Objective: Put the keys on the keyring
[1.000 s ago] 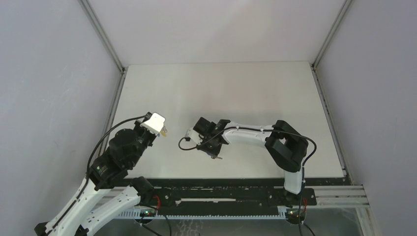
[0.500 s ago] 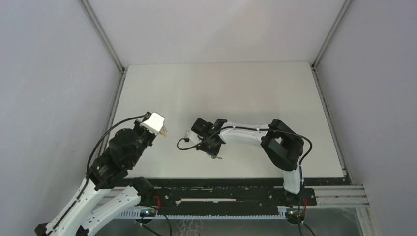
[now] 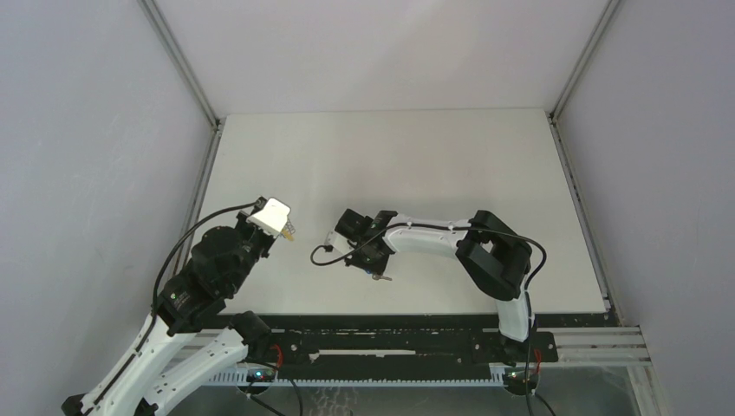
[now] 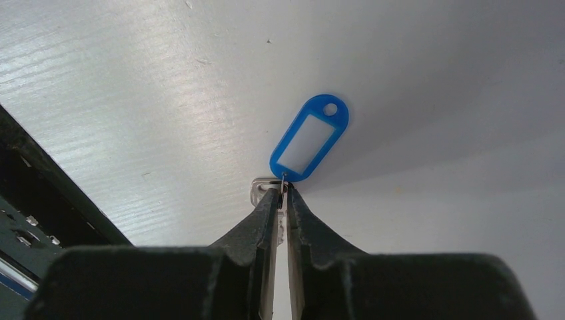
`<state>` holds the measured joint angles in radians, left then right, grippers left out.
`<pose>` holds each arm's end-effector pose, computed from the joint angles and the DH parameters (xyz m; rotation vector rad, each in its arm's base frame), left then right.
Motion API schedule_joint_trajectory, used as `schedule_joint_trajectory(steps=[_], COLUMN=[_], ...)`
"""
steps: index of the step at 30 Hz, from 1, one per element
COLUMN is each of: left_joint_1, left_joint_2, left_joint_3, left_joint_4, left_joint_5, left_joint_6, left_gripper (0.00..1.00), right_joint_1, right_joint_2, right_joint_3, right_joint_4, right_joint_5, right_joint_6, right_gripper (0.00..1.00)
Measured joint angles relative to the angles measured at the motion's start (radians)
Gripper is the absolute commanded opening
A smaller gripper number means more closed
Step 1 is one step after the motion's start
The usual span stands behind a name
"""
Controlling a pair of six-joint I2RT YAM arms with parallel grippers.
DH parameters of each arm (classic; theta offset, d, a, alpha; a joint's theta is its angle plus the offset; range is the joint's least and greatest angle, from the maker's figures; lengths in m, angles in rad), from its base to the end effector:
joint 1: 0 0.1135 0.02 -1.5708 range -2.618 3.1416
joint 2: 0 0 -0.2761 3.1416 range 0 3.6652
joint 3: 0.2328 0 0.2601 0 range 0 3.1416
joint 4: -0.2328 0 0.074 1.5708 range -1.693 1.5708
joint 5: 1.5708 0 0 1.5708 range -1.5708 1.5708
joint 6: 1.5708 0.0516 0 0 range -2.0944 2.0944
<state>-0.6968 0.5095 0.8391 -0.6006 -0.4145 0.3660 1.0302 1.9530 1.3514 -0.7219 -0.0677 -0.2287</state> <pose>0.1022 -0.0584 0.3544 0.6634 1.6957 0.1479 0.2010 0.3416 0.1542 -1.7355 2.3621 0.2335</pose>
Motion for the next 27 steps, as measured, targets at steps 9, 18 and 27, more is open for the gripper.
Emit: schedule_joint_trajectory(steps=[9,18,27], left_joint_1=[0.008,0.014,0.016], left_joint_2=[0.0,0.0,0.019], left_joint_3=[0.0,0.0,0.0], left_joint_4=[0.0,0.0,0.001], left_joint_5=[0.009,0.026,0.085], left_joint_6=[0.0,0.0,0.0], left_gripper=[0.0,0.0,0.0], right_joint_1=[0.004,0.007,-0.01], right_joint_2=[0.02,0.036,-0.092], right_joint_3=[0.026,0.05,-0.039], right_joint_4=[-0.02,-0.038,-0.006], right_joint_5=[0.011,0.015,0.011], right_joint_6=[-0.004,-0.017,-0.061], right_gripper=[0.05,0.0,0.0])
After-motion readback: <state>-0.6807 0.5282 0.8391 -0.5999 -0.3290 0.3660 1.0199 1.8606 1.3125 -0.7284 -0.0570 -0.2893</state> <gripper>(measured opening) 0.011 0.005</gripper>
